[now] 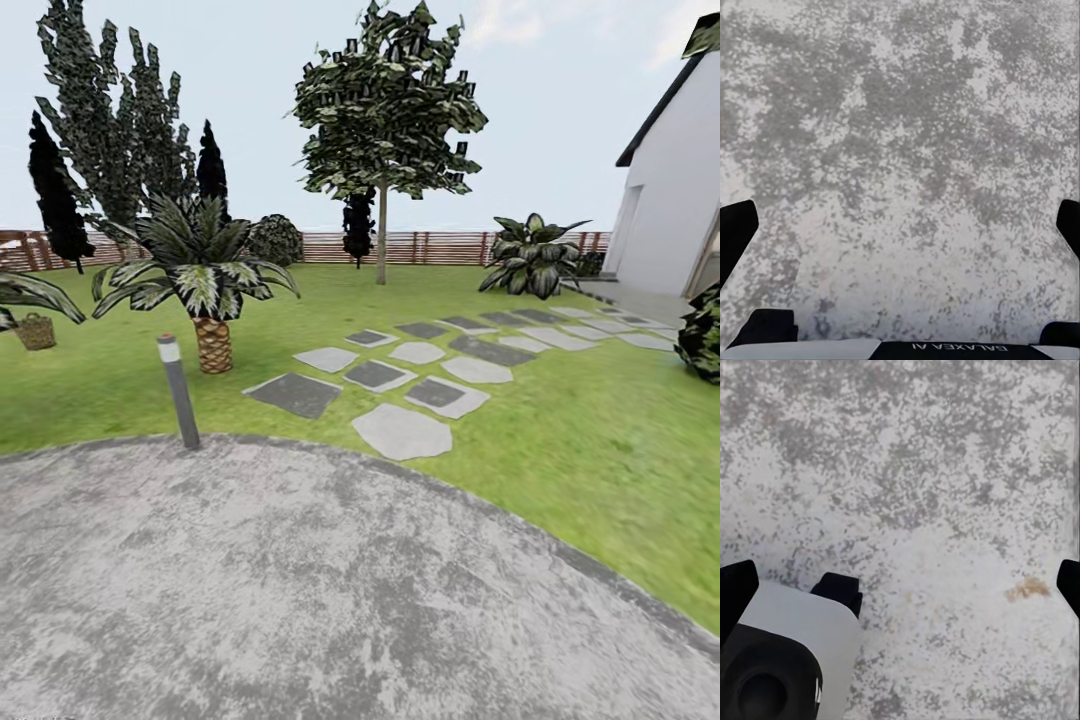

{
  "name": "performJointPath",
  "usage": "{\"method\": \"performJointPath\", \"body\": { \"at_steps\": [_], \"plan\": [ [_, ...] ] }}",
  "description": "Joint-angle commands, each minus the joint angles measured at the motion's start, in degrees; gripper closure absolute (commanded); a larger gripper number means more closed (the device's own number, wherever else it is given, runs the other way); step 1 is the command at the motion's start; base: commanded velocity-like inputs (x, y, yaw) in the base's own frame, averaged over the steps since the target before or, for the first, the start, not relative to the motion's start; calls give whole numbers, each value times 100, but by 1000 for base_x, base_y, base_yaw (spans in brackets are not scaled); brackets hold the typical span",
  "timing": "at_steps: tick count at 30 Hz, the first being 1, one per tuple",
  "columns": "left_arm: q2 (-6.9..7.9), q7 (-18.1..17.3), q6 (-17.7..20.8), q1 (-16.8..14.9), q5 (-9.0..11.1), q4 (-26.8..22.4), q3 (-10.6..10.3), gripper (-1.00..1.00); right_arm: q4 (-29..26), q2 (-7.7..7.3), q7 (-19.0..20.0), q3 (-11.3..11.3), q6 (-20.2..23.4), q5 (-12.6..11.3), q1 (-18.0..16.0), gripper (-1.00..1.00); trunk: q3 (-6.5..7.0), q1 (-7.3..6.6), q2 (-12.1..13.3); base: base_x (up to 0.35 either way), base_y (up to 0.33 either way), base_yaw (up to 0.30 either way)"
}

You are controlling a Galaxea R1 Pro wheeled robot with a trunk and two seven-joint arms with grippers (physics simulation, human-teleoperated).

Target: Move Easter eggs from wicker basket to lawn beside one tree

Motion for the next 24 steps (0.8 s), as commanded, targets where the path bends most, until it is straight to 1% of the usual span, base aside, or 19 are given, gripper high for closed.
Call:
{"method": "performJointPath", "body": {
  "at_steps": [1,6,24],
  "plan": [
    [1,-4,-8,2,59,-7,-9,-100,2,-4,-4,27,-28,46,-4,-100,-5,3,-3,267,-203,220],
    [1,-4,-8,1,59,-7,-9,-100,1,-7,4,27,-26,46,-4,-100,-5,3,-3,266,-200,80],
    [1,-4,-7,0,59,46,-22,-100,6,-13,5,27,-66,55,-4,-100,-5,3,-3,283,-195,3]
  ]
}}
